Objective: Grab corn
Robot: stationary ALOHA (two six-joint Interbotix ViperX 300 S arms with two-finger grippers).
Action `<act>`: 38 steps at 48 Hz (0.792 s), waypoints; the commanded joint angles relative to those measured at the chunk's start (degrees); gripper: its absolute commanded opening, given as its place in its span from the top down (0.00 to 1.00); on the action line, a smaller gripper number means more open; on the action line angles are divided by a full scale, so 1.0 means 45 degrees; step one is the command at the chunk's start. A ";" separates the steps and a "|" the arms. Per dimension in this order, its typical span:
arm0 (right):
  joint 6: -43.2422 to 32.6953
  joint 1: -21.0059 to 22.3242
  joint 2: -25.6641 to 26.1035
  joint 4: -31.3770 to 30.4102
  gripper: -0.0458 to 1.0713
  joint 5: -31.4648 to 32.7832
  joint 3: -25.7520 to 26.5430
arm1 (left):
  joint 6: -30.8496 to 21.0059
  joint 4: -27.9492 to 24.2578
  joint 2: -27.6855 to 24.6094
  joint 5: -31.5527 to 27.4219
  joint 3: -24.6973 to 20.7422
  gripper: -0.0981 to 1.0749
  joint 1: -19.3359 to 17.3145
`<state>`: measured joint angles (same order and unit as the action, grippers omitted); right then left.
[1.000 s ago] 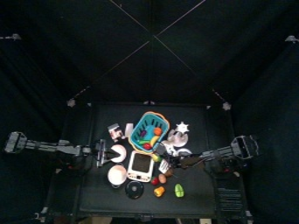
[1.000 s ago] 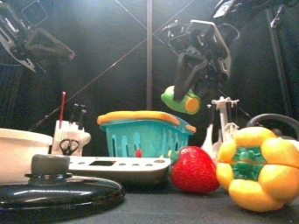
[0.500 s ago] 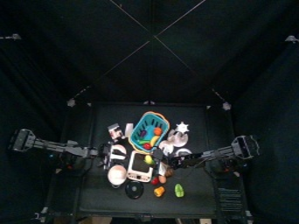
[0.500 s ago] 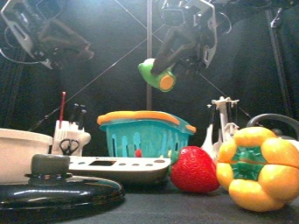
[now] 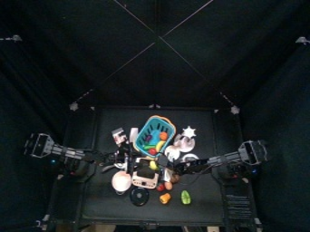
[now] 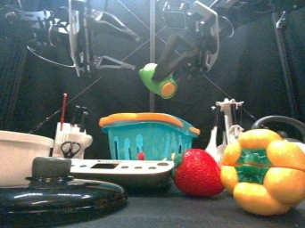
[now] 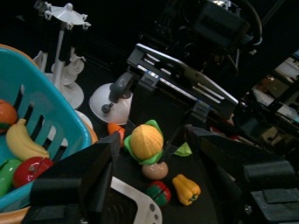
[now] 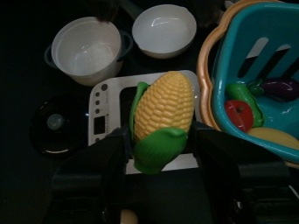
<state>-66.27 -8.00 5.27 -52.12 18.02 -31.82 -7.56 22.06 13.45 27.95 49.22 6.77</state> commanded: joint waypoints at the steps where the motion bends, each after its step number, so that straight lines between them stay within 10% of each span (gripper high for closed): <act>1: 0.0020 0.0039 0.0176 -0.0059 0.33 -0.0039 0.0273 | 0.0000 0.0020 -0.0391 0.0098 -0.0527 0.09 0.0078; 38: 0.0039 0.0039 -0.0020 -0.0059 0.33 -0.0059 0.0176 | 0.0020 0.0215 -0.2051 0.0098 -0.1035 0.10 0.0137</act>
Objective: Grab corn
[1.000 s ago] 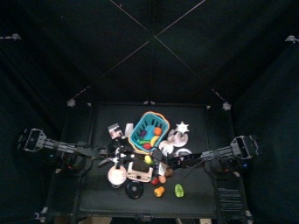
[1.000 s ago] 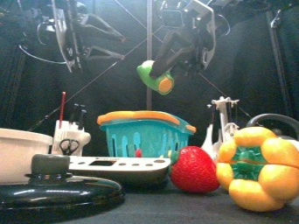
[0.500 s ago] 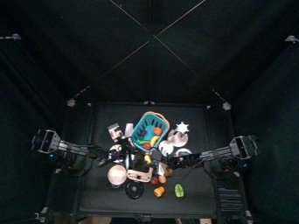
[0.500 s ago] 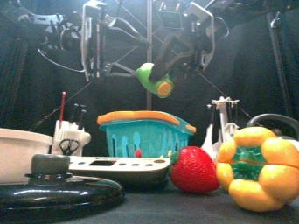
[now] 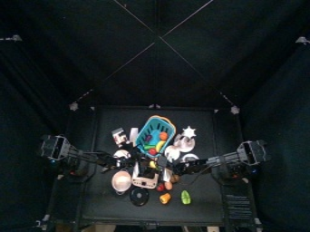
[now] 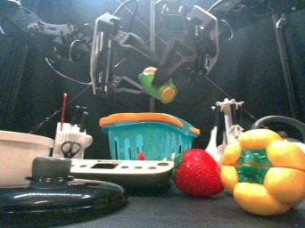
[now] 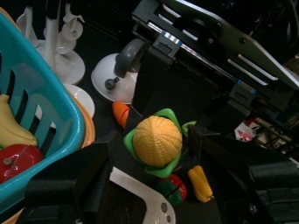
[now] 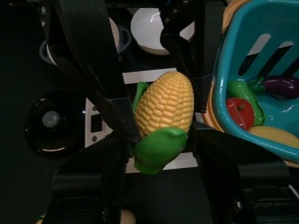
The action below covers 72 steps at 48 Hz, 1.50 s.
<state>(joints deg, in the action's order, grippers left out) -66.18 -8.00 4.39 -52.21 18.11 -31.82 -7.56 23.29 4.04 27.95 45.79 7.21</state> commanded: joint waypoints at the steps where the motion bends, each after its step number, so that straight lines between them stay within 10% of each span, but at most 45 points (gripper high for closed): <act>1: 0.0020 0.0039 0.0176 -0.0078 0.33 -0.0117 0.0156 | 0.0020 -0.0078 0.0020 0.0098 -0.0273 0.10 0.0039; 28: 0.0020 -0.0156 0.0547 -0.3809 0.33 0.0059 -0.0430 | 0.0020 -0.1016 0.1895 -0.0059 0.0840 0.10 0.0957; 72: 0.0020 -0.0742 0.0273 -0.3984 0.33 0.0137 -0.0527 | 0.0176 -0.1719 0.0918 0.0234 0.0488 0.10 -0.0059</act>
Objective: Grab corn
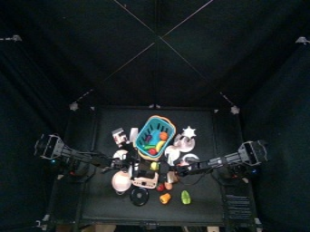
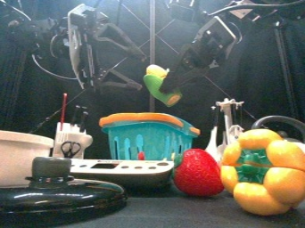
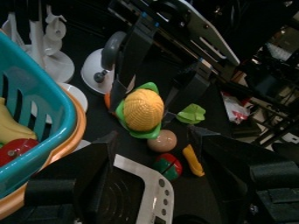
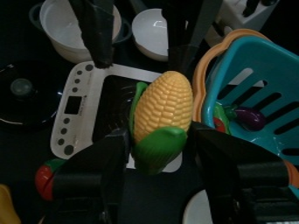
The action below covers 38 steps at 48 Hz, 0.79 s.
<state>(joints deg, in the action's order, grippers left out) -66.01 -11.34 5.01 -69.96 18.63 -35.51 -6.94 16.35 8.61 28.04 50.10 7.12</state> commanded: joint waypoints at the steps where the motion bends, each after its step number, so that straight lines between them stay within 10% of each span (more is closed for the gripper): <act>1: -0.0020 0.0000 0.0117 -0.0039 0.33 0.0020 0.0313 | 0.0039 -0.0195 -0.0156 0.0254 -0.0508 0.10 -0.0039; 38: -0.0020 -0.0098 0.0039 0.0000 0.33 0.0254 0.0371 | 0.0039 -0.0469 -0.1074 0.0781 -0.0762 0.10 -0.0703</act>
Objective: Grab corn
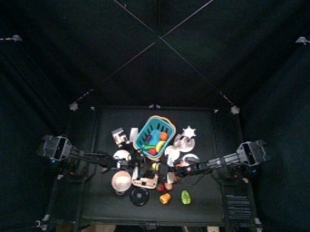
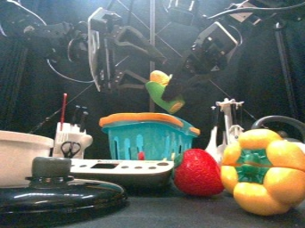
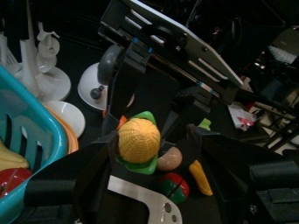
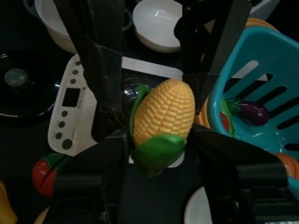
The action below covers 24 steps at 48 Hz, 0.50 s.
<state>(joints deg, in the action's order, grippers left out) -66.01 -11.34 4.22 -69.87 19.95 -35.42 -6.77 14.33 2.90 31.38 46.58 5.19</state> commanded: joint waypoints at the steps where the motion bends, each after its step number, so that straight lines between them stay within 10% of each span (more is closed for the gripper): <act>1: -0.0039 -0.0098 0.0215 -0.0020 0.33 -0.0039 0.0332 | 0.0000 -0.0020 0.0195 0.0039 0.0039 0.10 -0.0293; 24: -0.0020 -0.0117 0.0215 -0.0020 0.33 0.0078 0.0410 | 0.0039 -0.0020 -0.0078 -0.0078 0.0078 0.10 -0.0430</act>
<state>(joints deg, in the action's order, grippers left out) -66.09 -11.34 4.22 -69.70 20.48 -35.51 -6.86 14.15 2.20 30.94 47.29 4.39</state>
